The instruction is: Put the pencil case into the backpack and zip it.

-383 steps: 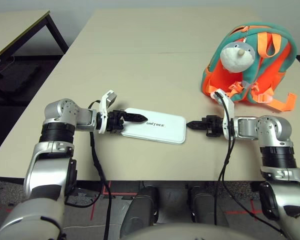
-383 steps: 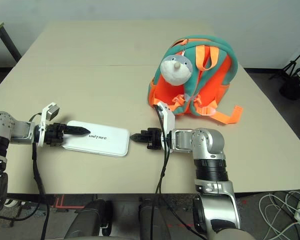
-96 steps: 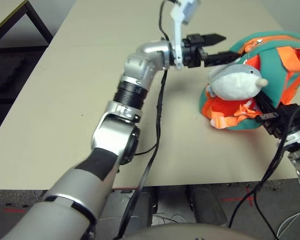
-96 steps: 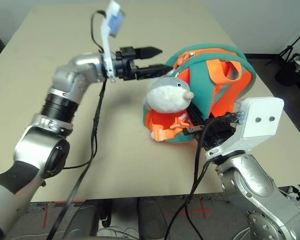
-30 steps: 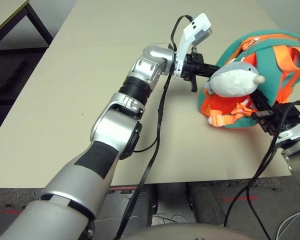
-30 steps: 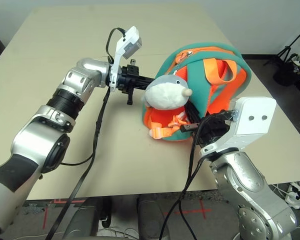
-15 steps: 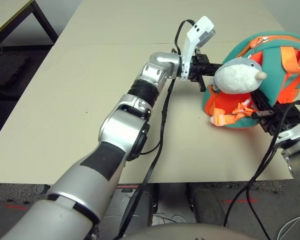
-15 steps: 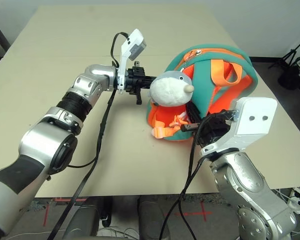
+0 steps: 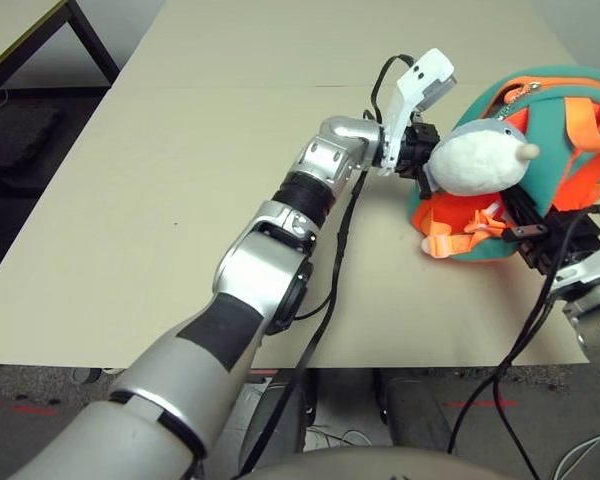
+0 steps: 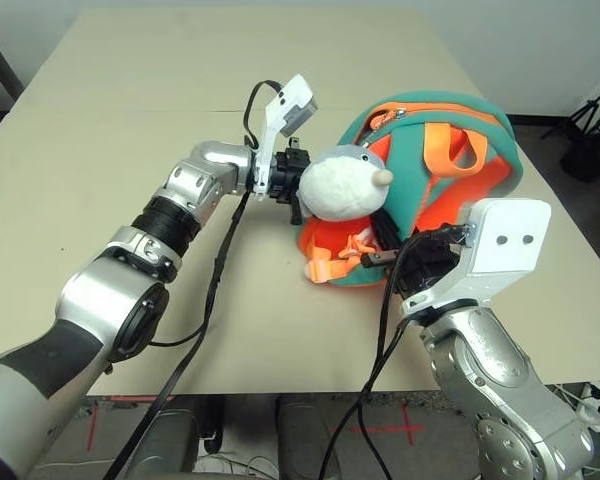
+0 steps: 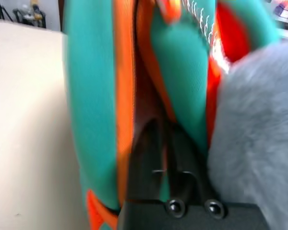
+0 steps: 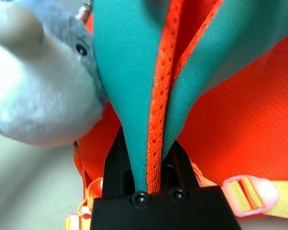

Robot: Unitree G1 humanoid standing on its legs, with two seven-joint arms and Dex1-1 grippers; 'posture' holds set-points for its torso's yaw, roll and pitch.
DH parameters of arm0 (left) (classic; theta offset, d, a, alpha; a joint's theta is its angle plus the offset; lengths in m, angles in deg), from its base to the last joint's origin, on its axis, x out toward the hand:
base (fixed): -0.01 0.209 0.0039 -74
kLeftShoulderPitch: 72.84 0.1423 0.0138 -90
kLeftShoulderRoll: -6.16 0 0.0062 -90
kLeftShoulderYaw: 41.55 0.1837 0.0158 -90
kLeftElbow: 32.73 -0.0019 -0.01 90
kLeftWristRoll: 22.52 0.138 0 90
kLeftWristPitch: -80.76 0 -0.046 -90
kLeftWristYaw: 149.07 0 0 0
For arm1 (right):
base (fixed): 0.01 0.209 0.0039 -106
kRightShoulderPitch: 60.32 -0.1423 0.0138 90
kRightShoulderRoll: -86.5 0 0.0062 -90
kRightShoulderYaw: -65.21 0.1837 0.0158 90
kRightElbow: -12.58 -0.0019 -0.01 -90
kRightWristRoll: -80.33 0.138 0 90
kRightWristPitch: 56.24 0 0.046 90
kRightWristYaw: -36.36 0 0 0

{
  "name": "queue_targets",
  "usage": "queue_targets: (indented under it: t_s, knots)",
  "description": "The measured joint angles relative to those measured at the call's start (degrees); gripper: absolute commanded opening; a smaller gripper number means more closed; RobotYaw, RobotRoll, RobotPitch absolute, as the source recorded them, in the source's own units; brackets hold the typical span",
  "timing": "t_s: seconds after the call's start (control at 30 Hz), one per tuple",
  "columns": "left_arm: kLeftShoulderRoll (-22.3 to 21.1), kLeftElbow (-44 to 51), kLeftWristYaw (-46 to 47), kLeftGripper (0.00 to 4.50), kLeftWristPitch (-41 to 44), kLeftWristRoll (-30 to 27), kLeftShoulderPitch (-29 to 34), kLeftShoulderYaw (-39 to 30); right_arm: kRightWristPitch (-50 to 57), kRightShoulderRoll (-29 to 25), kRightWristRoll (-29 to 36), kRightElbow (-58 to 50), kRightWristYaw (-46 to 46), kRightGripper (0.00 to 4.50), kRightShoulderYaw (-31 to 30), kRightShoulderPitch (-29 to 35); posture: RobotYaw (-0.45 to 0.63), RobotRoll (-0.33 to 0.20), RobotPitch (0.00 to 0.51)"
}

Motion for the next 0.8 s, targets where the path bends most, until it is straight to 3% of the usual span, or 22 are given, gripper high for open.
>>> queue_targets:
  t_s: [0.2,0.3,0.43,0.6,0.8]
  knots:
    - [-12.04,8.11,-2.65,3.52,8.69,-2.59,-3.74,-1.67,-0.47,0.08,-1.25,1.47,2.25,0.21,0.26,0.15,-0.14,0.000,0.166]
    - [-15.13,10.34,-2.75,4.50,11.95,-3.76,-4.56,-2.49,-0.54,0.19,-1.63,2.47,2.68,0.21,0.29,-0.22,-0.13,0.000,0.167]
    - [-14.25,11.88,-0.24,4.50,17.50,-5.88,-5.44,-3.45,-0.56,0.18,-2.22,3.14,3.40,0.21,0.33,-0.83,-0.13,0.000,0.165]
    - [-8.48,10.44,7.64,4.50,24.87,-8.40,-8.27,-4.59,-0.56,0.19,-2.61,3.84,4.37,0.21,0.36,-1.28,-0.13,0.000,0.165]
    - [-6.44,5.65,8.49,4.50,24.51,-7.46,-10.66,-1.05,-0.56,0.57,-3.17,4.08,5.03,0.21,0.33,-1.31,-0.15,0.000,0.169]
